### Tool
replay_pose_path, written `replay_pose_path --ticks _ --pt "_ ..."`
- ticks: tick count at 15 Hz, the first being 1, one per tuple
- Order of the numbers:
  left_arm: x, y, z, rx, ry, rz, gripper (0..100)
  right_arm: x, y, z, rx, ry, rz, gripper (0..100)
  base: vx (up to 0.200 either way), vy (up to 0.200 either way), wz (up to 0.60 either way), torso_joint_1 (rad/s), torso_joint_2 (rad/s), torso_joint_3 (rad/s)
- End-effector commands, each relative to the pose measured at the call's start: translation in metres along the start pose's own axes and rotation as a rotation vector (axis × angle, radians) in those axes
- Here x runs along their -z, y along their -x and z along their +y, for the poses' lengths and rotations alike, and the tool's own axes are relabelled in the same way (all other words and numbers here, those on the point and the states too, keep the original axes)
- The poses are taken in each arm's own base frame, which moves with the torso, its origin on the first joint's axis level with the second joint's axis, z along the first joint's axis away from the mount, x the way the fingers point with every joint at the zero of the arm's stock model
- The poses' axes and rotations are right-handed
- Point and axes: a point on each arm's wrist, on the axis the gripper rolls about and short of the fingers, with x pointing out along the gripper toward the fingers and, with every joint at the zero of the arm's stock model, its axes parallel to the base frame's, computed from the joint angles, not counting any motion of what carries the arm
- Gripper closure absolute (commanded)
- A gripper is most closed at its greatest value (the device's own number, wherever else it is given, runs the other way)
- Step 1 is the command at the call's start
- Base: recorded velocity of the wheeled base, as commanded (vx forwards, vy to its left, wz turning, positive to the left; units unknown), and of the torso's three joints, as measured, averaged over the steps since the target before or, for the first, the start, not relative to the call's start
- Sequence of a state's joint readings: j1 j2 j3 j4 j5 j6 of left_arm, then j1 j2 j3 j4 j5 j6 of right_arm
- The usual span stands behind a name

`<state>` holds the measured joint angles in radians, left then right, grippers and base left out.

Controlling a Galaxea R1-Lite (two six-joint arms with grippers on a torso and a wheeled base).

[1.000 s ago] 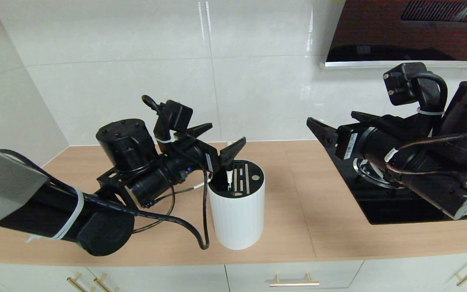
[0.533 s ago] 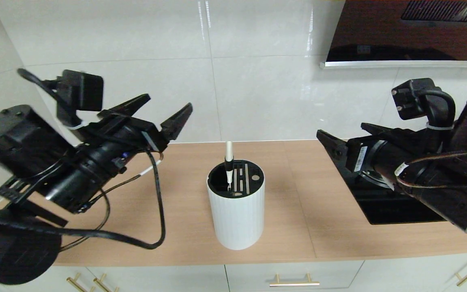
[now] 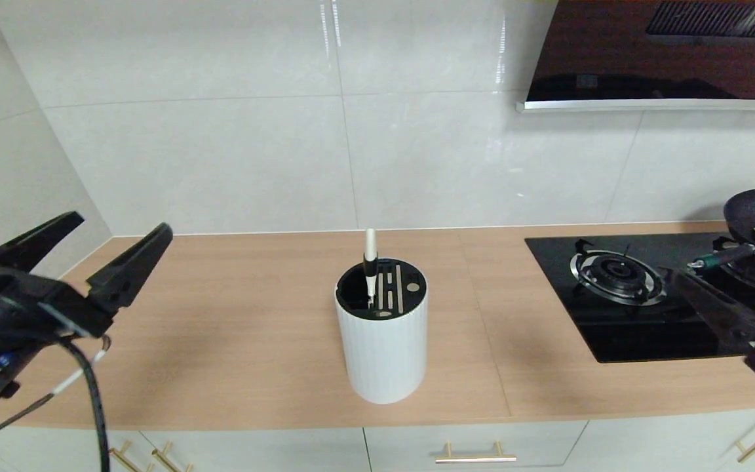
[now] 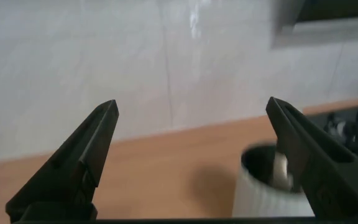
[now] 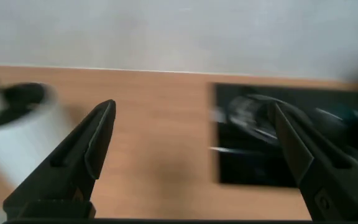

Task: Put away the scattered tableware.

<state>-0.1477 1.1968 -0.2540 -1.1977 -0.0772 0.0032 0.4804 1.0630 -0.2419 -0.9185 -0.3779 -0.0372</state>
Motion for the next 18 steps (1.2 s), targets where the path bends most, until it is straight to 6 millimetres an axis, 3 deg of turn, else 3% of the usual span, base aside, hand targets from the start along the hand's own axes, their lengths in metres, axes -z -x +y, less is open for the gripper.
replay_pose_path --ticks 1,6,8,11,14,16,17,18 --pt "-0.005 0.069 -0.004 -0.022 0.009 0.022 0 0.021 0.075 -0.039 0.194 0.011 -0.118 0 0.0 0.0 0.0 0.0 0.0 0.0" --pt "0.004 0.172 -0.014 -0.019 0.058 0.135 0 0.037 0.153 -0.05 0.276 0.148 -0.138 0 0.0 0.0 0.0 0.0 0.0 0.0" --pt "0.012 0.197 -0.016 -0.019 0.059 0.15 0 0.036 0.159 -0.049 0.274 0.147 -0.125 0 0.0 0.0 0.0 0.0 0.0 0.0" --pt "0.016 0.199 -0.014 -0.14 0.084 0.116 0 0.035 0.161 -0.046 0.383 0.162 -0.159 0 0.0 0.0 0.0 0.0 0.0 0.0" --pt "0.017 0.198 -0.014 -0.25 0.076 0.086 0 0.067 0.162 -0.044 0.455 0.181 -0.115 0 0.0 0.0 0.0 0.0 0.0 0.0" --pt "0.027 0.208 -0.019 -0.304 0.046 0.046 0 0.074 0.16 -0.045 0.487 0.171 -0.134 0 0.0 0.0 0.0 0.0 0.0 0.0" --pt "0.048 0.205 -0.017 -0.316 0.012 0.109 0 0.082 0.159 -0.045 0.482 0.162 -0.105 0 0.0 0.0 0.0 0.0 0.0 0.0" --pt "0.058 0.203 -0.016 -0.348 0.011 0.118 0 0.084 0.158 -0.045 0.478 0.142 -0.093 0 0.0 0.0 0.0 0.0 0.0 0.0"
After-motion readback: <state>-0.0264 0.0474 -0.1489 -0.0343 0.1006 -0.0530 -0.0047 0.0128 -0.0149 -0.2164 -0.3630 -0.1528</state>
